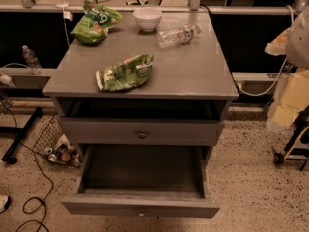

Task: Place green jalapeno chip bag into middle drawer

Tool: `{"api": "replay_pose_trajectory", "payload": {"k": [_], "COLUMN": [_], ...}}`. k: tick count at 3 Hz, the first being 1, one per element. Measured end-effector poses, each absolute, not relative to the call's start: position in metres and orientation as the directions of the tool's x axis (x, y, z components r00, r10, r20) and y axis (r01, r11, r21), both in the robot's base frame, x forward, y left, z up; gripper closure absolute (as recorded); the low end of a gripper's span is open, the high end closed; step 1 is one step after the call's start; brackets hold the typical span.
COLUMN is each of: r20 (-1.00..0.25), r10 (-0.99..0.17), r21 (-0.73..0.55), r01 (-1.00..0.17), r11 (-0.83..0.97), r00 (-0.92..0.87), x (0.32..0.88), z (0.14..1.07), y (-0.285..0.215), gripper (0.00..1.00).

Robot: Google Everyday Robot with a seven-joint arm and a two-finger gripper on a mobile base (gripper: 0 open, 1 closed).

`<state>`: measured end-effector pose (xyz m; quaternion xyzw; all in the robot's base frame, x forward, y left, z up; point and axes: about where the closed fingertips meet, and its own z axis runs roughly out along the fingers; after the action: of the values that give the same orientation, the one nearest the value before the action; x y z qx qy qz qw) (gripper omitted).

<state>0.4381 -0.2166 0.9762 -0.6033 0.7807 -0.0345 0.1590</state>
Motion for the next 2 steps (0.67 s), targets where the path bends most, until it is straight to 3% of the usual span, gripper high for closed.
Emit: {"api": "replay_pose_trajectory", "payload": {"k": [1, 2], "r20": [-0.207, -0.272], "r10": [-0.953, -0.96], "r21": [-0.246, -0.295], "r01": [-0.931, -0.944], "r11": [0.27, 0.151], "r00": [-0.221, -0.069], "x": [0.438, 0.496], "z": [0.976, 0.959], "y": [-0.217, -0.163], "gripper": [0.0, 0.0]}}
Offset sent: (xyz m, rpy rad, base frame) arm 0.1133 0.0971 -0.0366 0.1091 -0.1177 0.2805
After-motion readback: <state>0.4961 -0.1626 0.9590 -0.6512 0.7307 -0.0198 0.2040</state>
